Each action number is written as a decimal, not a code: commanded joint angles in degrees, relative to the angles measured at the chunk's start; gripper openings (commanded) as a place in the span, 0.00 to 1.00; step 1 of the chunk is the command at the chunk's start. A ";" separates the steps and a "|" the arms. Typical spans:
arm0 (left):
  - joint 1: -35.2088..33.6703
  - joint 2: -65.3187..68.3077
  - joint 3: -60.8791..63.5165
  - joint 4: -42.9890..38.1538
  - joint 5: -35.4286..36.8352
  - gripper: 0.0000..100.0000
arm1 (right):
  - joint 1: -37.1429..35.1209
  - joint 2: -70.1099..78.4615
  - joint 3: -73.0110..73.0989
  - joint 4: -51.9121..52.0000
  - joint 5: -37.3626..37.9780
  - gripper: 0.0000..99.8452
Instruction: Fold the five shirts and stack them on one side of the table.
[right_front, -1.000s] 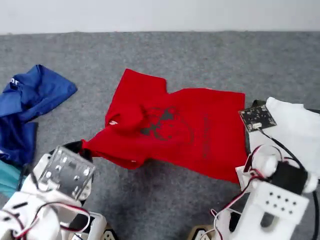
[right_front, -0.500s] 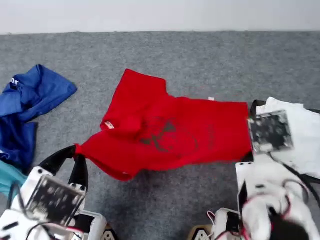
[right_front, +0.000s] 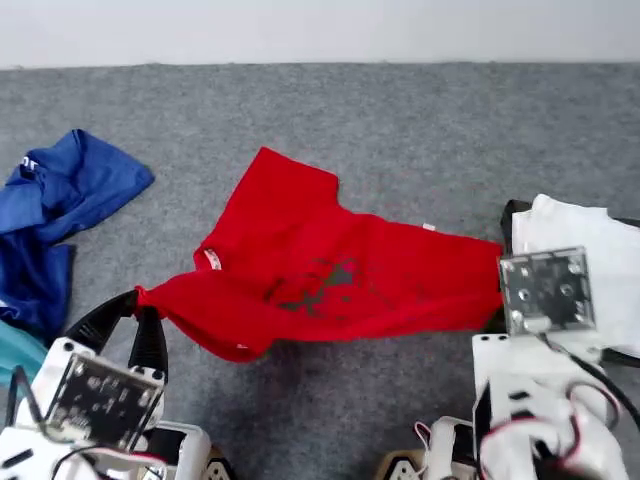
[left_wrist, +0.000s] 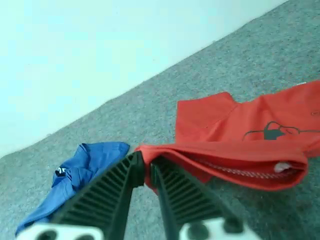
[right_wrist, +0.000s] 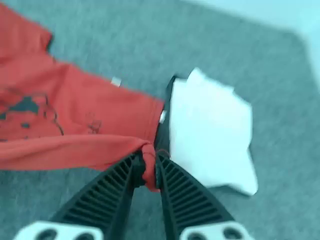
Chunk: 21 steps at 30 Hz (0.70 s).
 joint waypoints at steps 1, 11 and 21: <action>-0.09 2.64 4.88 -0.18 -1.93 0.02 | -0.48 0.48 5.89 2.24 1.23 0.01; 0.00 21.71 17.10 -22.15 -7.03 0.02 | -0.40 1.45 18.90 -6.11 6.24 0.01; 0.09 46.86 14.90 -44.75 -7.12 0.02 | 0.04 13.32 25.76 -26.33 6.33 0.01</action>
